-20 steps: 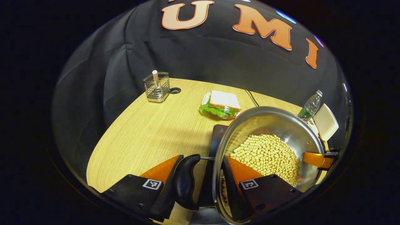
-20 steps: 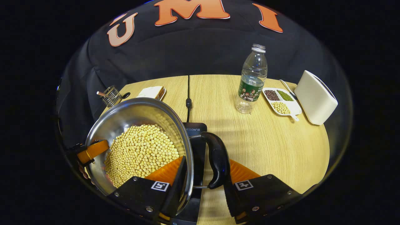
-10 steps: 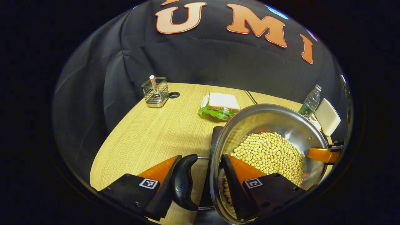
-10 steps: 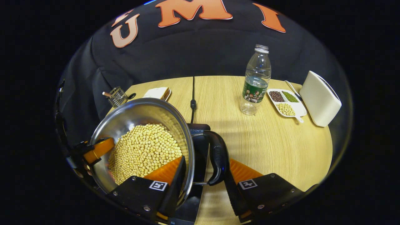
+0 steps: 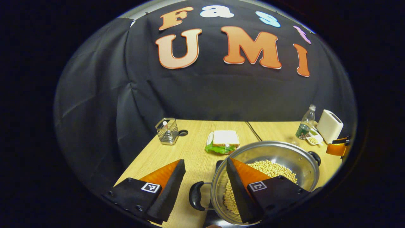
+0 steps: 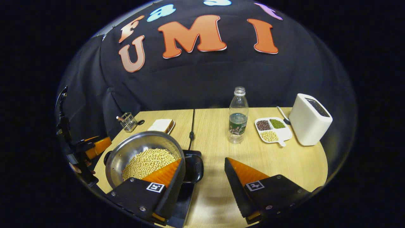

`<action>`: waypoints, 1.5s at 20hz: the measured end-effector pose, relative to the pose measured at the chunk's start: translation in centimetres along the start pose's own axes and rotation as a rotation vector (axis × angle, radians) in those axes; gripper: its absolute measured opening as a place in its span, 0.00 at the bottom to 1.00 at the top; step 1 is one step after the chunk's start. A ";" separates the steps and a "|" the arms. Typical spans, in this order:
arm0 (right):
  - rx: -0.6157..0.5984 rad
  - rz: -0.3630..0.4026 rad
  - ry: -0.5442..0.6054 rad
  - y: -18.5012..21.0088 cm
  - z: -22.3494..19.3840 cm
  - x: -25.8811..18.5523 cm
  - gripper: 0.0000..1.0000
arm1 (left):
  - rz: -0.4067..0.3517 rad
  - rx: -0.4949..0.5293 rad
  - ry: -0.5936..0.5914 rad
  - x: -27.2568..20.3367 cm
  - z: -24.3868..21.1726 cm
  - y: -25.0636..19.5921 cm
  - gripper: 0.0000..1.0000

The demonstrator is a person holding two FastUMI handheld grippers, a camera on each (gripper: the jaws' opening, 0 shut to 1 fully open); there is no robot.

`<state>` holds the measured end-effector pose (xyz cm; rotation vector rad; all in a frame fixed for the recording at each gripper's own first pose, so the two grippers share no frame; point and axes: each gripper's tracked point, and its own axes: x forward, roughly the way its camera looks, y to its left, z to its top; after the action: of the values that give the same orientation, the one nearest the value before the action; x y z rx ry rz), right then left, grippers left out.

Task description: First push the handle of the pot to place it horizontally, then grasp the pot with both hands and set it on the induction cooktop.

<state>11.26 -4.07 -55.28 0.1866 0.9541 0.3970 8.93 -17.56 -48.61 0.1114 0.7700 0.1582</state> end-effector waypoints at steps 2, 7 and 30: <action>-0.002 -0.001 -0.062 -0.8 0.4 -1.3 0.79 | 0.002 -0.009 -0.054 -1.7 2.4 -0.3 0.86; -0.037 -0.019 -0.240 -3.6 5.8 -8.0 0.84 | -0.021 -0.055 -0.226 -6.7 9.7 -1.9 0.98; -0.133 -0.181 -0.777 -11.4 21.2 -34.5 0.88 | -0.032 -0.106 -0.729 -32.7 31.0 -0.9 0.98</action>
<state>13.82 -28.19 -20.93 0.1157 0.1748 0.1881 7.62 -25.76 -4.27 0.0487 0.0364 0.1150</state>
